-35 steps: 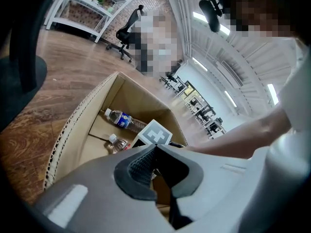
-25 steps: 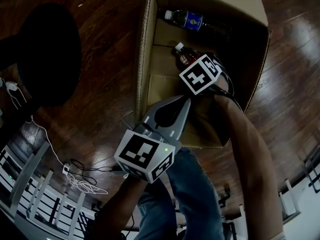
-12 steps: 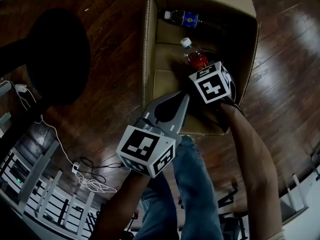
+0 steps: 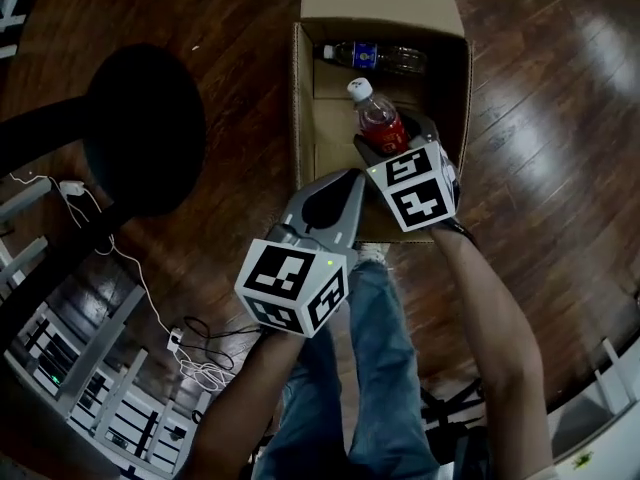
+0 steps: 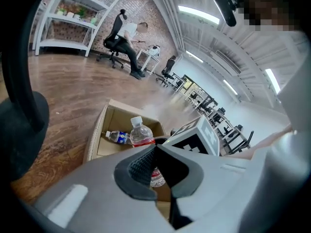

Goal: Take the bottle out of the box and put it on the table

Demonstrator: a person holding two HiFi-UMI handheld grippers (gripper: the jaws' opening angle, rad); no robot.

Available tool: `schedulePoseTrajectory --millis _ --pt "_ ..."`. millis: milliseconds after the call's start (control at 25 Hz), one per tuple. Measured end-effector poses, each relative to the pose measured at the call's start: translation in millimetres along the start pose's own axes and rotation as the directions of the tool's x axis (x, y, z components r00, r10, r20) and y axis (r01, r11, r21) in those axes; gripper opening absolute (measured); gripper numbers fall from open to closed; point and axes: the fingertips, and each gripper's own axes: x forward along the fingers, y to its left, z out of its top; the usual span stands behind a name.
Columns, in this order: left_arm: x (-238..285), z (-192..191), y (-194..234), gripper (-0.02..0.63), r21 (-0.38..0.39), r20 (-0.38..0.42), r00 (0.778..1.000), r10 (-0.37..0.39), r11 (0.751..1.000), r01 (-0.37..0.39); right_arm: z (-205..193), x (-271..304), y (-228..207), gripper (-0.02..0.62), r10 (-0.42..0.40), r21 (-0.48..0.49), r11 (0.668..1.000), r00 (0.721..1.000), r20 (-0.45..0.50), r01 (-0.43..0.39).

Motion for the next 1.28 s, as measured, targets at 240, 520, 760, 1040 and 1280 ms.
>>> schedulePoseTrajectory --millis 240,520,760,1040,1280 --pt "-45 45 -36 -0.003 0.02 0.031 0.998 0.049 0.999 -0.049 54 -82 3 0.298 -0.022 0.055 0.998 0.992 0.122 0.016" --pt "-92 107 -101 -0.003 0.045 0.103 0.994 0.037 0.998 -0.042 122 -193 -3 0.299 -0.075 0.09 0.995 0.964 0.256 0.054" --pt "-145 162 -149 -0.005 0.068 0.165 0.986 0.025 0.997 -0.037 175 -283 11 0.299 -0.077 0.075 0.996 0.941 0.331 0.055" --pt "-211 218 -178 -0.004 0.078 0.257 0.965 0.046 0.995 -0.068 249 -368 36 0.299 -0.055 0.016 0.998 0.887 0.459 0.053" --pt "-273 250 -213 -0.003 0.08 0.337 0.94 0.045 0.994 -0.077 312 -436 75 0.301 0.001 -0.044 0.999 0.816 0.578 0.03"
